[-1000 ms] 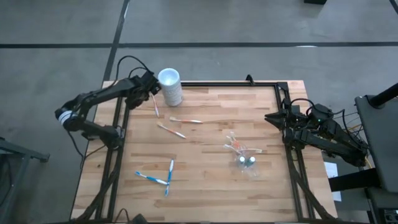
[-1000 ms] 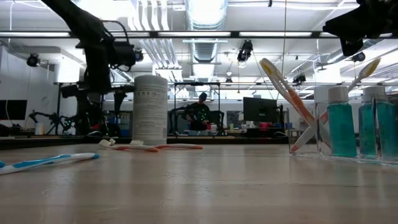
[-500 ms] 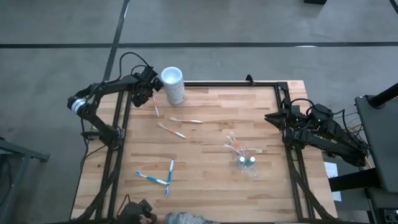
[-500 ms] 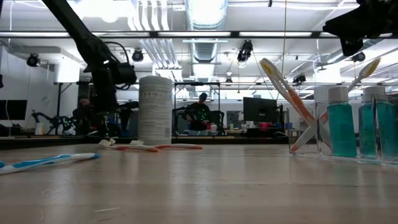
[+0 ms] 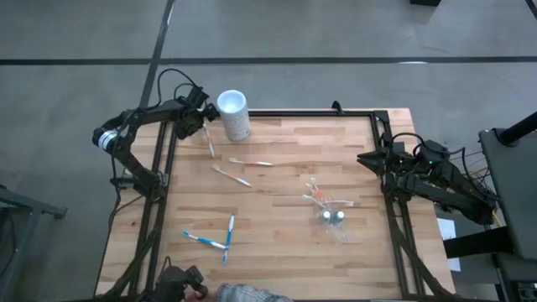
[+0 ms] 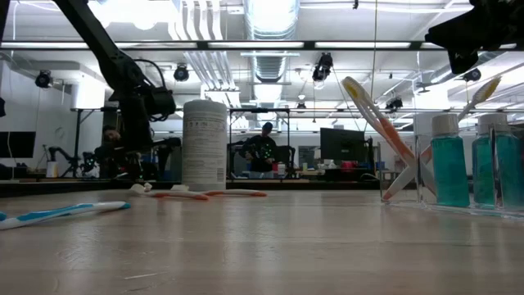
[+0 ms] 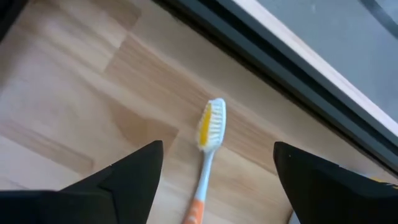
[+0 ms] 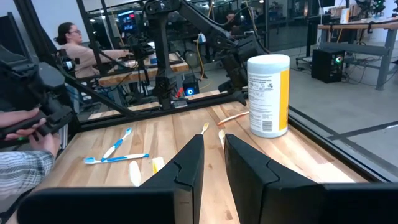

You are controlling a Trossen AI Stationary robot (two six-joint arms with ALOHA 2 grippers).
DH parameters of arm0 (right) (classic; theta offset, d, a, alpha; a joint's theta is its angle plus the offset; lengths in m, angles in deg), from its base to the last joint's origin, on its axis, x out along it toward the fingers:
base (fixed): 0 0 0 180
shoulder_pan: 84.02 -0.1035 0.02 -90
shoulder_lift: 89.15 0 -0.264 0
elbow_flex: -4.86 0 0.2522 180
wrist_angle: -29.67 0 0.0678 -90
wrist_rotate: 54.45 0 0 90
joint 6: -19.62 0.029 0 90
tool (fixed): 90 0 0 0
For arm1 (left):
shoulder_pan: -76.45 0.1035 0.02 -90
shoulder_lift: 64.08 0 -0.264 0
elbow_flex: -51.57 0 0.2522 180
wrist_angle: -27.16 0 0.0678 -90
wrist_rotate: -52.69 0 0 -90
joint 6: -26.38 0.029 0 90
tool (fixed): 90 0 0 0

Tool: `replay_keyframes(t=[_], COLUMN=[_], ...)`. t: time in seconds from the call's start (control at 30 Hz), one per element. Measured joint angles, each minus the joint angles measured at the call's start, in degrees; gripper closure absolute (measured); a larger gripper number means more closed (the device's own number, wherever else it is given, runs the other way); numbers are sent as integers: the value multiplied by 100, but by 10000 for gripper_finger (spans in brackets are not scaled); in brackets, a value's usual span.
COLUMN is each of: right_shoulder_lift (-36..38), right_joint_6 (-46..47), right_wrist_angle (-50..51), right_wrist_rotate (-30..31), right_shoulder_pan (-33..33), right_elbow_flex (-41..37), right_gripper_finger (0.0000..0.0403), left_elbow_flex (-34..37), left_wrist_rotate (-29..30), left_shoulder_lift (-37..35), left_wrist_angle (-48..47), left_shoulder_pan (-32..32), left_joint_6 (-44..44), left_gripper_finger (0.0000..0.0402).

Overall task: Pick & Place toothbrushing station
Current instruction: Put the orange toothbrush into the top section of the transparent organizer

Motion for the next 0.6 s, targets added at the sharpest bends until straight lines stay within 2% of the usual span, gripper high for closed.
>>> replay_keyframes(t=[0.33, 0.6], right_shoulder_lift=[0, 0], right_joint_6=[0, 0], right_wrist_angle=[0, 0], right_wrist_rotate=[1, 1], right_shoulder_pan=[1, 2], right_elbow_flex=[0, 0], right_gripper_finger=[342, 342], left_elbow_flex=[0, -28], left_wrist_rotate=[-69, -349], left_shoulder_lift=[182, 482], left_wrist_angle=[253, 628], left_shoulder_pan=[152, 193], left_joint_6=[613, 887], left_gripper_finger=[133, 146])
